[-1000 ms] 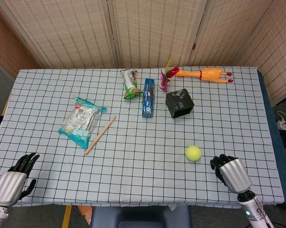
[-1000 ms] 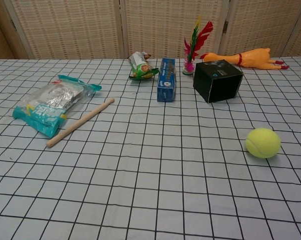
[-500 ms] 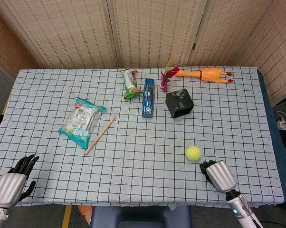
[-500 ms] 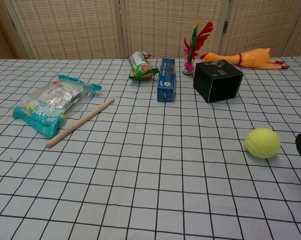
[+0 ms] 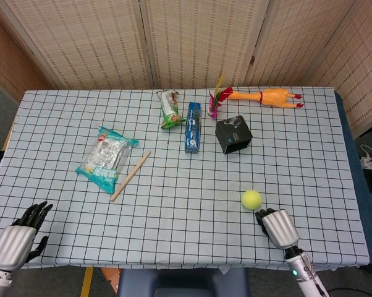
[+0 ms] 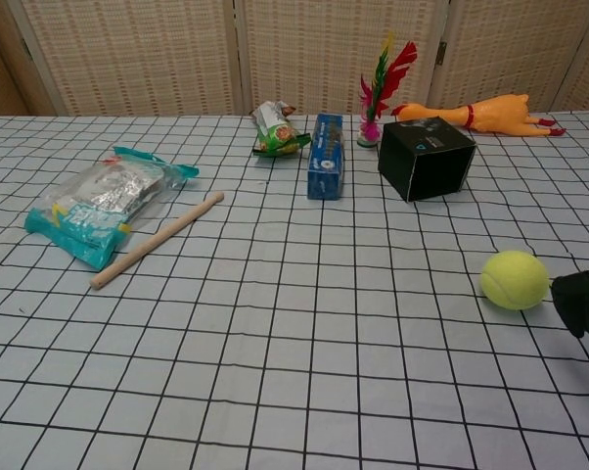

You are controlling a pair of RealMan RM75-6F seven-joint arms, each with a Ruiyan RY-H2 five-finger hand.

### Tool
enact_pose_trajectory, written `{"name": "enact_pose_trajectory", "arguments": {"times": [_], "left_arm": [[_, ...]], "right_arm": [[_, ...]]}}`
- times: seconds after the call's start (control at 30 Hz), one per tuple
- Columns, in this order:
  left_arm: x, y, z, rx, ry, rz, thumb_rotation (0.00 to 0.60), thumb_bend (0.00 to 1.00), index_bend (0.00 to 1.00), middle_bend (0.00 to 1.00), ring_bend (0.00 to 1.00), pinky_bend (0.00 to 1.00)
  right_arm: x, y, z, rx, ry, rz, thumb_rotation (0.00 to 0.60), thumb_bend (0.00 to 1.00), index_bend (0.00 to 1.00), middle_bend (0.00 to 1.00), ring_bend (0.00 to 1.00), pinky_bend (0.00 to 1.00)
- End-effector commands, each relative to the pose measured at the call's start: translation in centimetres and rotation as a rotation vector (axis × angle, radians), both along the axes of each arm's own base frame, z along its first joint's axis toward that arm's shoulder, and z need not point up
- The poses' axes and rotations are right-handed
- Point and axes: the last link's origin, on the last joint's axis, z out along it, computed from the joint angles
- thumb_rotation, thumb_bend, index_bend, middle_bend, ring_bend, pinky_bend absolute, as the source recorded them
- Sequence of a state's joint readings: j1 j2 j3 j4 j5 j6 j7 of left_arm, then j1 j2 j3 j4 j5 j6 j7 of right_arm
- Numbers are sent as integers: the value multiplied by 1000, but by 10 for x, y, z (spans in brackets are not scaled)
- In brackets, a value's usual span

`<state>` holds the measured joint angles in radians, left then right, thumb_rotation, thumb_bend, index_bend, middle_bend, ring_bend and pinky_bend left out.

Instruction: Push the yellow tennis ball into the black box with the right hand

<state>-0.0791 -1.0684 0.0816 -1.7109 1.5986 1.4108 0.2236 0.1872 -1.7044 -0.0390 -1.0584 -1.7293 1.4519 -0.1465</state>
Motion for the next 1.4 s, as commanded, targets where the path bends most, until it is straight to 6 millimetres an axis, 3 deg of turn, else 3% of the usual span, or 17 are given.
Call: {"name": "enact_pose_trajectory", "arguments": {"times": [0.03, 0.37, 0.93, 1.17, 1.4], "left_arm": [[0, 0, -1, -7, -1, -2, 600, 445, 26, 32, 57, 411], [1, 0, -1, -19, -11, -9, 600, 445, 26, 33, 57, 411], [-1, 0, 2, -14, -25, -5, 600, 446, 27, 33, 57, 412], [0, 0, 2, -15, -25, -6, 600, 446, 27, 33, 56, 412], [-1, 0, 2, -13, -24, -3, 600, 445, 27, 33, 57, 411]], "right_arm": [[2, -4, -10, 0, -16, -2, 600, 978, 978, 838, 698, 1000], [8, -16, -30, -28, -31, 7, 600, 977, 978, 838, 699, 1000], [2, -50, -41, -74, -19, -26, 600, 978, 978, 838, 699, 1000], [-6, -63, -42, -79, 23, -35, 600, 977, 979, 838, 699, 1000], [-2, -73, -31, -121, 63, 12, 600, 977, 979, 838, 699, 1000]]}}
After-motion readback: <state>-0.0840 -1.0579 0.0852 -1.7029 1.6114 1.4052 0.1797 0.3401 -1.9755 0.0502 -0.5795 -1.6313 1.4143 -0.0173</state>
